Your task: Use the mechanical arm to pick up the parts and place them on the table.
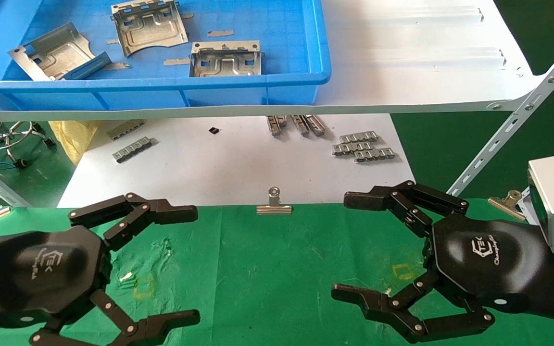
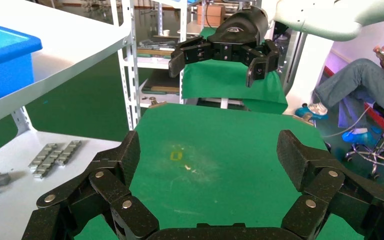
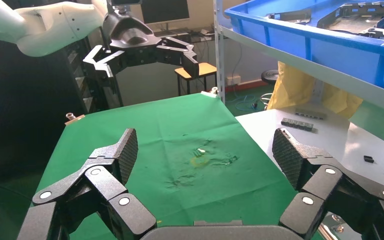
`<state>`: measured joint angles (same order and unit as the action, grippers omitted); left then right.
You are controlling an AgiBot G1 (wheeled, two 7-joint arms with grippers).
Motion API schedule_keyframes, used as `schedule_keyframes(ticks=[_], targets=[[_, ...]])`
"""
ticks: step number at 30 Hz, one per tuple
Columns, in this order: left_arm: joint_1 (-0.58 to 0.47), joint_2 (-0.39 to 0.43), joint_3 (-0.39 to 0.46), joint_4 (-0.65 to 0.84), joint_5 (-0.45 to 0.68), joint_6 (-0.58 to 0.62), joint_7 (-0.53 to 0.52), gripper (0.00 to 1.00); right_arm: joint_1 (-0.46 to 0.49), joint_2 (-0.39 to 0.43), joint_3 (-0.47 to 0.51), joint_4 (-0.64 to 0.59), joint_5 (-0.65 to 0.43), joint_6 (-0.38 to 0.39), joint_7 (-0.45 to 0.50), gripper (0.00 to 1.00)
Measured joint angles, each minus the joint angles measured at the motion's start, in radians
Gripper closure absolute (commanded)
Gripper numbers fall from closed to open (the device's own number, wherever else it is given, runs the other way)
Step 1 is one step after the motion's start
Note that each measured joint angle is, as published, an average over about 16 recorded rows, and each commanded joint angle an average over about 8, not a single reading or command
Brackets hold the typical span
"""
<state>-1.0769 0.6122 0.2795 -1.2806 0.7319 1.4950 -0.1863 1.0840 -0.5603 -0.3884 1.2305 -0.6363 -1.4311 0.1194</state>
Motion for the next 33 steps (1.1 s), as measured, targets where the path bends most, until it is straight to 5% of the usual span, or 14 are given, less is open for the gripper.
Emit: schedule_keyframes(ticks=[4,6,33], targets=[[0.0,0.0,0.0,0.0,0.0,0.0,0.0,0.0,0.0,0.0,0.0,0.0,0.0,0.0,0.0,0.76],[0.0,0.0,0.0,0.0,0.0,0.0,0.0,0.0,0.0,0.0,0.0,0.0,0.0,0.0,0.0,1.0],[-0.021,0.003,-0.002,-0.005,0.001,0.0,-0.001,0.0,0.0,0.0,0.0,0.0,0.0,0.0,0.0,1.0]])
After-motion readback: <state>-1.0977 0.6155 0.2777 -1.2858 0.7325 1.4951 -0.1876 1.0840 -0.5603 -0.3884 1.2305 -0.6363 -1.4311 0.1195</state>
